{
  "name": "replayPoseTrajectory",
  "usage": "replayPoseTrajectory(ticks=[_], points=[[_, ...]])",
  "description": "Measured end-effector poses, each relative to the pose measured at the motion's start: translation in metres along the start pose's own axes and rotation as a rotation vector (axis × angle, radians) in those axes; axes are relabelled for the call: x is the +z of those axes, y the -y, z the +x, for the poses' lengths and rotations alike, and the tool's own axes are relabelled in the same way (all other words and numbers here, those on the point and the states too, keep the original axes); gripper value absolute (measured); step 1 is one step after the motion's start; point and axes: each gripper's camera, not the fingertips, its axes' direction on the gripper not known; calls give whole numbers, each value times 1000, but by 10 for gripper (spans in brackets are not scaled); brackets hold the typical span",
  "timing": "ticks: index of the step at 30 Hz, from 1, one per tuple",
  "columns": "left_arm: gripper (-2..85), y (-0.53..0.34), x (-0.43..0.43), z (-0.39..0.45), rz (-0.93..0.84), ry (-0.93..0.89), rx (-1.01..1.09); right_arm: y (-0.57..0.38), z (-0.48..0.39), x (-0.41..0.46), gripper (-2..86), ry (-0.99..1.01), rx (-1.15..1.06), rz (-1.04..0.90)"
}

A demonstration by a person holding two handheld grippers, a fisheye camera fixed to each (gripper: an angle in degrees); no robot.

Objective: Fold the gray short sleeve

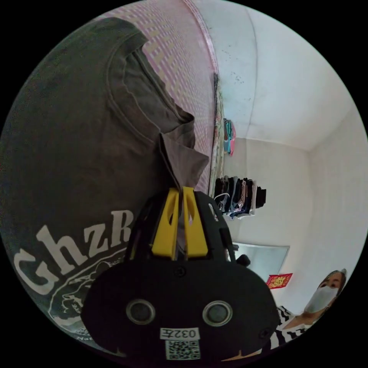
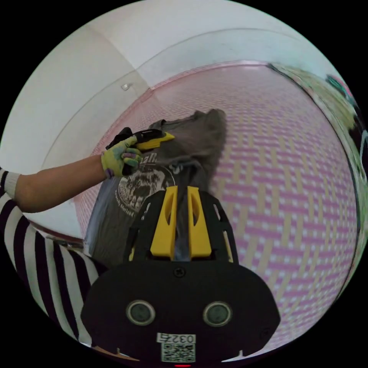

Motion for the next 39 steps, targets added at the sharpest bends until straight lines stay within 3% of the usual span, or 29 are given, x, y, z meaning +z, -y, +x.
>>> replayPoseTrajectory(ticks=[4, 11, 20, 24, 26, 29, 36, 39], points=[[-16, -10, 10, -7, 40, -61, -61, -124, 46, -36, 48, 48, 305, 23], [-17, -13, 41, 41, 16, 50, 44, -301, 58, -52, 49, -25, 708, 128], [-13, -18, 137, 109, -104, 75, 203, -308, 45, 30, 24, -53, 709, 215], [-11, -21, 178, 123, -154, 78, 249, -301, 47, 60, 9, -40, 670, 160], [-10, -22, 205, 129, -212, 114, 293, -319, 41, 52, 3, -147, 702, 240], [-9, -19, 237, 123, -300, 173, 298, -348, 51, 62, -1, -96, 782, 279], [-9, -11, 243, 97, -326, 193, 248, -333, 50, 72, -2, -173, 703, 282], [-9, -4, 219, 93, -311, 108, 241, -307, 34, 70, -3, -265, 575, 244]])
